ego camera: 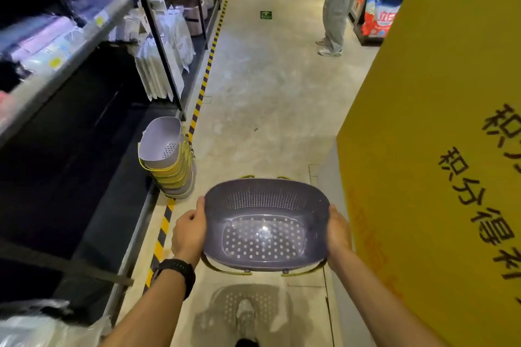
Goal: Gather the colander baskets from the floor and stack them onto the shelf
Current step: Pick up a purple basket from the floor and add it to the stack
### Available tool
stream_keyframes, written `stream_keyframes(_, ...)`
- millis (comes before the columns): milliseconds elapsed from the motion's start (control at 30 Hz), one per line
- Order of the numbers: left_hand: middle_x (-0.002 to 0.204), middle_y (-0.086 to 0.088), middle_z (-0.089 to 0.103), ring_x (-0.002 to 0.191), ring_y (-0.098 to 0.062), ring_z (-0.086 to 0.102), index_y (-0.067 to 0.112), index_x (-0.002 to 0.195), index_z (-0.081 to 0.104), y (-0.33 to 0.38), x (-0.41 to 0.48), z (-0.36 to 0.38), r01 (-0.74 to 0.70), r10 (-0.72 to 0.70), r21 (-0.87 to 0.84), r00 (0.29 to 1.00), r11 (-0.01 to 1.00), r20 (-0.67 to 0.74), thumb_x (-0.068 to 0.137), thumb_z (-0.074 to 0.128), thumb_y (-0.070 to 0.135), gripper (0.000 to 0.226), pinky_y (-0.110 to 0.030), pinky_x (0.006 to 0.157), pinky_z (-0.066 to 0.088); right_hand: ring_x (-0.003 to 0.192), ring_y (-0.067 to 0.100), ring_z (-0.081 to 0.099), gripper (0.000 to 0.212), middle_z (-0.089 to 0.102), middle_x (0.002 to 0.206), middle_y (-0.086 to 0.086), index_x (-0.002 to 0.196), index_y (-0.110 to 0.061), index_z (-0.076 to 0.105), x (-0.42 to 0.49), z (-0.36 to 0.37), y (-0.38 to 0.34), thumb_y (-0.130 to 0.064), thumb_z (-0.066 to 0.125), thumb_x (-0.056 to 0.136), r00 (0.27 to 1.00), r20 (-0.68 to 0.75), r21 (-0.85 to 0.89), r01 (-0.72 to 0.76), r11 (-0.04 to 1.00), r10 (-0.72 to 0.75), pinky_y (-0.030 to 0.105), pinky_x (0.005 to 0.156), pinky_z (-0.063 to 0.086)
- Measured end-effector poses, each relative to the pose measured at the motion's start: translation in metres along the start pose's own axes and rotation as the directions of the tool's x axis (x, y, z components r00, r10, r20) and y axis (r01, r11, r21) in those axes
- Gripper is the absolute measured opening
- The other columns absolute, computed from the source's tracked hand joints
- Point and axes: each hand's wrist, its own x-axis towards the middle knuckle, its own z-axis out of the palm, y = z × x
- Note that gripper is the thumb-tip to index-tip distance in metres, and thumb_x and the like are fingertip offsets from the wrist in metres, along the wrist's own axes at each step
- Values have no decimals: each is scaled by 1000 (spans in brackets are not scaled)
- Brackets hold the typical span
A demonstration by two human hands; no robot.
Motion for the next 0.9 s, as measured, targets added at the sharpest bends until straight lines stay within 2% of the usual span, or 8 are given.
stream_keyframes(133,76,-14,68,71,-31,60,4,73,60,15,51,0,59,-65,-89,996,994,-60,92,38,73,74,-42,67,47,111,35,63,48,66,123,14,125,-13,64,47,54,-50,-48,41,100,998,49,-102,38,994,-33,53,100,51)
stream_keyframes(300,82,-10,72,82,-33,67,6,86,70,42,98,-11,138,-157,-161,981,977,-114,89,37,77,78,-49,79,55,105,34,66,48,69,116,12,120,-13,67,90,119,-106,-50,47,97,989,142,-164,71,984,-48,53,96,53)
stream_keyframes(367,78,-11,71,79,-34,66,4,83,68,54,117,-16,146,-175,-193,974,970,-146,89,37,76,79,-47,75,55,94,28,66,45,70,113,11,117,-13,67,104,144,-127,-47,43,99,982,171,-219,114,969,-77,44,78,57)
stream_keyframes(433,71,-9,69,71,-30,64,5,76,66,65,137,-18,164,-203,-209,963,964,-180,90,35,76,79,-40,65,49,79,16,61,44,69,111,10,117,-11,66,123,171,-146,-41,38,102,972,203,-285,172,943,-117,28,58,45)
stream_keyframes(467,68,-5,68,69,-27,63,9,73,65,71,145,-19,172,-216,-217,956,961,-199,90,34,76,76,-37,64,47,77,15,59,44,68,110,9,118,-10,65,134,185,-155,-39,36,103,967,220,-313,193,930,-127,25,56,43)
stream_keyframes(567,72,2,67,73,-23,64,18,70,63,88,174,-17,188,-256,-264,932,946,-257,91,35,75,66,-36,67,47,101,32,63,48,66,120,15,124,-8,63,162,225,-182,-40,34,105,945,298,-363,243,900,-135,38,86,52)
stream_keyframes(633,69,-4,66,70,-24,62,17,69,60,99,194,-14,202,-287,-283,909,938,-302,91,35,74,67,-36,67,45,112,37,59,49,63,127,18,127,-8,61,181,253,-200,-39,30,106,918,367,-431,310,848,-149,43,99,47)
stream_keyframes(900,77,-8,68,77,-29,64,9,81,70,129,258,-5,250,-467,-444,735,860,-491,96,35,69,70,-43,73,51,119,43,53,57,60,129,23,123,-5,65,228,367,-278,-48,32,102,815,549,-450,476,756,-187,50,104,42)
